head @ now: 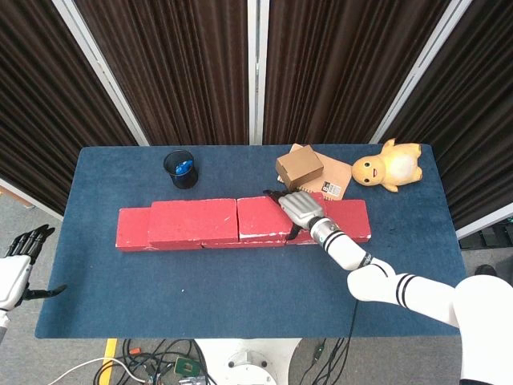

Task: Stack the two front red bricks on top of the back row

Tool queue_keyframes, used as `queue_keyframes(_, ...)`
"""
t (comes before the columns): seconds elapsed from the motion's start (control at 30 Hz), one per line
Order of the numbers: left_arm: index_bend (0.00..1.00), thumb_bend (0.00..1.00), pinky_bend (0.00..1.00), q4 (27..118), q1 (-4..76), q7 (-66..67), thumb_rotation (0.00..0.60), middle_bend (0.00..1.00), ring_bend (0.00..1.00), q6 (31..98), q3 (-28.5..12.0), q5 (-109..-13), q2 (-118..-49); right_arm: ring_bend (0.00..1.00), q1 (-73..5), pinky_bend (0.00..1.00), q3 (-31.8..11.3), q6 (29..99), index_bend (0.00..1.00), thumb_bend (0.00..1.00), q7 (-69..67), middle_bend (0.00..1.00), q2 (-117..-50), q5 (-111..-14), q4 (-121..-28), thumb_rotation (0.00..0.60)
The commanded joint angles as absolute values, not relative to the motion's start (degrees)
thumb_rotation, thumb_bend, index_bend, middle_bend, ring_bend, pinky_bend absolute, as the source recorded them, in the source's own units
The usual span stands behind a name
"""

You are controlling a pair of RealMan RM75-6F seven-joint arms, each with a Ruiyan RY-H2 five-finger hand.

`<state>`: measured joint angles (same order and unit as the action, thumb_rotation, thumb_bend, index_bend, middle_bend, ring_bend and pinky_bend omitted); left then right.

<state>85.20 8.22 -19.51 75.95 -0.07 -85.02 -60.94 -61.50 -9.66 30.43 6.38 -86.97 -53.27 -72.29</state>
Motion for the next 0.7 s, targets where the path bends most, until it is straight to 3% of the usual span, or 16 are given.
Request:
queue_keyframes(0.03,0.01,0.03,0.00,85.14,8.19,-19.66,0.600,0.00,0.00,76.03,-0.06,-85.06,-60.92,0.16,-61.64,0.17,-9.49,30.39,0.00,0.00,6.61,0.15,-87.04,-52.92,-72.23,0.600)
queue_keyframes(0.7,0.01,0.03,0.00,84.67,8.24,-20.56,0.600,0.00,0.00,76.00,0.00,-85.21,-61.02,0.15,-62.35,0.17,-8.91,31.17,0.00,0.00,8.04,0.14,-86.99,-50.81,-72.95,0.600)
